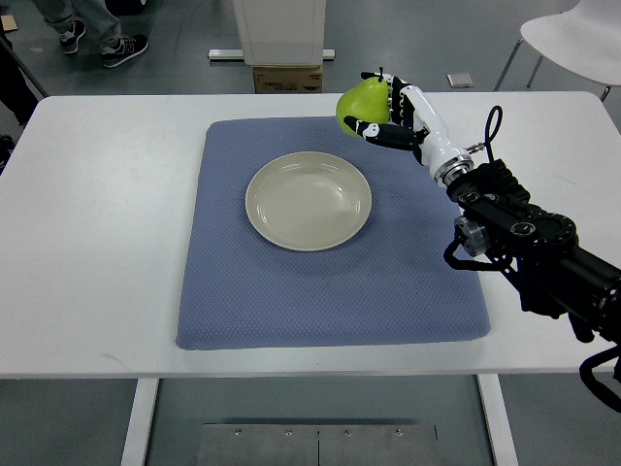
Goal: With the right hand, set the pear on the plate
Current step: 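Lift the pear with the right hand and carry it over the plate, then lower the pear onto the plate and open the right hand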
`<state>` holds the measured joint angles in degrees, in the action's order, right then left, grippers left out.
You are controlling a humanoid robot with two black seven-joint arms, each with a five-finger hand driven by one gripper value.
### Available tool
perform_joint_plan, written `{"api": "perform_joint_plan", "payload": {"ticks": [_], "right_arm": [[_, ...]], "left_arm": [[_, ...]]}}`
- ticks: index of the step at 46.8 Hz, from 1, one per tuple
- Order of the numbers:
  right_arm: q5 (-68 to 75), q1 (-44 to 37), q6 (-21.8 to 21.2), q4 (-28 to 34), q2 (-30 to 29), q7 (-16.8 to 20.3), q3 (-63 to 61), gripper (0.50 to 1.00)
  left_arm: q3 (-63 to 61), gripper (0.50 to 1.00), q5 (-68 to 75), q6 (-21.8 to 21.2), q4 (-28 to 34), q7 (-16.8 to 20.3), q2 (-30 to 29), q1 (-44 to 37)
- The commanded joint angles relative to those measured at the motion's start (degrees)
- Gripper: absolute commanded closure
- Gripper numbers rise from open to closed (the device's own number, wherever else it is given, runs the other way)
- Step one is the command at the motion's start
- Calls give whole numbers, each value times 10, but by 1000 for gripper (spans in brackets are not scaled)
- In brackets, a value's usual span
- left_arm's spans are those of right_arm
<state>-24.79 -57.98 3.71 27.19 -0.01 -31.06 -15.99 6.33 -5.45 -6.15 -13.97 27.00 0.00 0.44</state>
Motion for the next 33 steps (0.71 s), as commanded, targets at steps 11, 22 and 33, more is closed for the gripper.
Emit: {"api": "perform_joint_plan", "payload": {"ticks": [11,22,33], "right_arm": [[-2,-6,-25,5,0,-4,46,1000],[-3,-1,-46,40,0,-8,82,1000],[-3,2,-46,79,0,-8,112,1000]], "left_arm": [[0,500,0,0,0,1,0,0],[0,500,0,0,0,0,0,0],[0,500,0,0,0,0,0,0]]}}
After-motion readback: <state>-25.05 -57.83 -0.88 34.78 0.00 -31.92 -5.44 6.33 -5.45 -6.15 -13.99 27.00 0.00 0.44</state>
